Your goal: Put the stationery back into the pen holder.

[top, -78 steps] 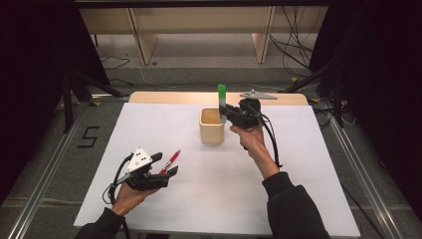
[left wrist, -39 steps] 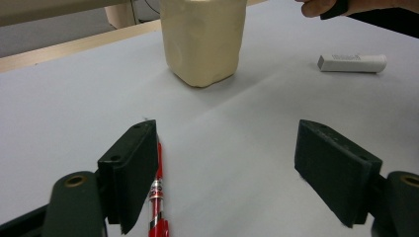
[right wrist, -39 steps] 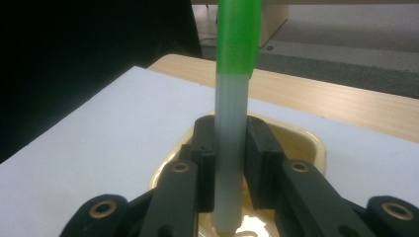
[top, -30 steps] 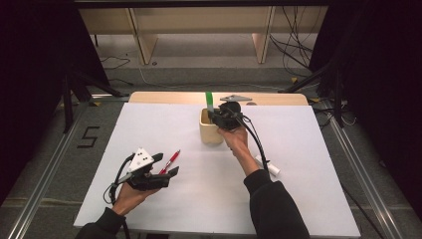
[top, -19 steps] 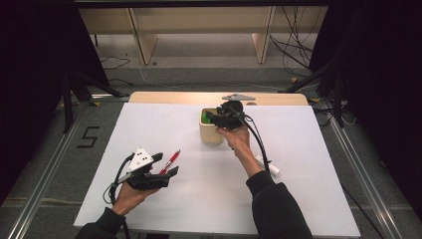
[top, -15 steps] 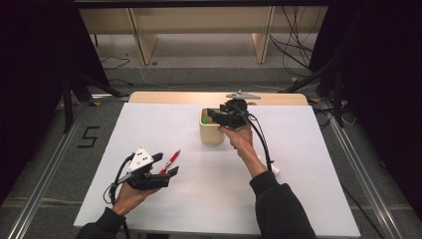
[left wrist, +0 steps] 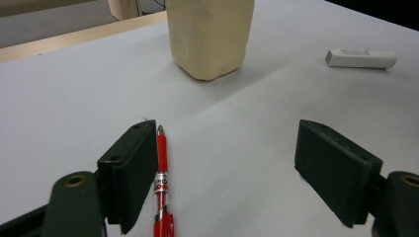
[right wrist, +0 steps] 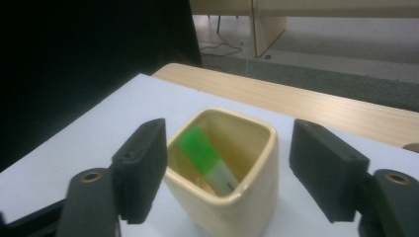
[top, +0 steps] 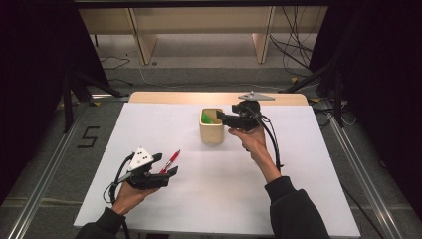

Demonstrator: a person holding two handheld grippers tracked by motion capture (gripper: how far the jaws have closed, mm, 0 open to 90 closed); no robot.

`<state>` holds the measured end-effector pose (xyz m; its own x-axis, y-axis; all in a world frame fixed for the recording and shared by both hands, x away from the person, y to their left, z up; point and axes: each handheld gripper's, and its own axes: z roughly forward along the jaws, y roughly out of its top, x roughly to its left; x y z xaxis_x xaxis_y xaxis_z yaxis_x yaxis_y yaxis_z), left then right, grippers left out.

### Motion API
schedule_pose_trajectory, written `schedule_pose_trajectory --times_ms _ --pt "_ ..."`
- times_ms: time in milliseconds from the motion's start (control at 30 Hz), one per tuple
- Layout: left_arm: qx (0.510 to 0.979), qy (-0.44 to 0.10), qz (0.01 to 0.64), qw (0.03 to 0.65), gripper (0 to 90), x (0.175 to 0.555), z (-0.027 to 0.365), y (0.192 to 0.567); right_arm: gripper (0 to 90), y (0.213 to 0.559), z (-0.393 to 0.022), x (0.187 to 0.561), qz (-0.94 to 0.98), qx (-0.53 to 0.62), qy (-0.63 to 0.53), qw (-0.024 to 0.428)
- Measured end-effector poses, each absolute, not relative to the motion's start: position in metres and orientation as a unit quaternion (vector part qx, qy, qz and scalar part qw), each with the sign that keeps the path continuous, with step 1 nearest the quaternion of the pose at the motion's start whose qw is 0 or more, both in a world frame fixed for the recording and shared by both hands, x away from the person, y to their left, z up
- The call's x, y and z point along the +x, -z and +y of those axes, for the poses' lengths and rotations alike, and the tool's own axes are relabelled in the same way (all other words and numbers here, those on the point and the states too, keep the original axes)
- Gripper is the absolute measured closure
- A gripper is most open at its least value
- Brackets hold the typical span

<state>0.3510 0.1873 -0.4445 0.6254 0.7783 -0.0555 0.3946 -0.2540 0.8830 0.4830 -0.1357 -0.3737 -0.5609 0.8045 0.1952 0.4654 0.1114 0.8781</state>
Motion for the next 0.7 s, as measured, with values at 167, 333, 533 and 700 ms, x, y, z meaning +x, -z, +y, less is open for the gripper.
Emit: schedule_pose_trajectory --times_ms 167,333,533,700 --pt "0.766 -0.201 0.386 0.473 23.3 0.352 0.188 0.445 22.5 0.374 -0.147 0.470 0.729 0.432 -0.505 0.166" --pt "0.764 -0.200 0.391 0.473 22.9 0.352 0.189 0.445 19.9 0.375 -0.157 0.453 0.734 0.419 -0.509 0.161" --pt "0.762 -0.201 0.392 0.474 22.9 0.353 0.190 0.445 19.8 0.377 -0.166 0.434 0.738 0.408 -0.510 0.169" --pt "0.762 -0.201 0.393 0.474 22.9 0.353 0.191 0.445 19.9 0.380 -0.172 0.422 0.740 0.404 -0.510 0.170"
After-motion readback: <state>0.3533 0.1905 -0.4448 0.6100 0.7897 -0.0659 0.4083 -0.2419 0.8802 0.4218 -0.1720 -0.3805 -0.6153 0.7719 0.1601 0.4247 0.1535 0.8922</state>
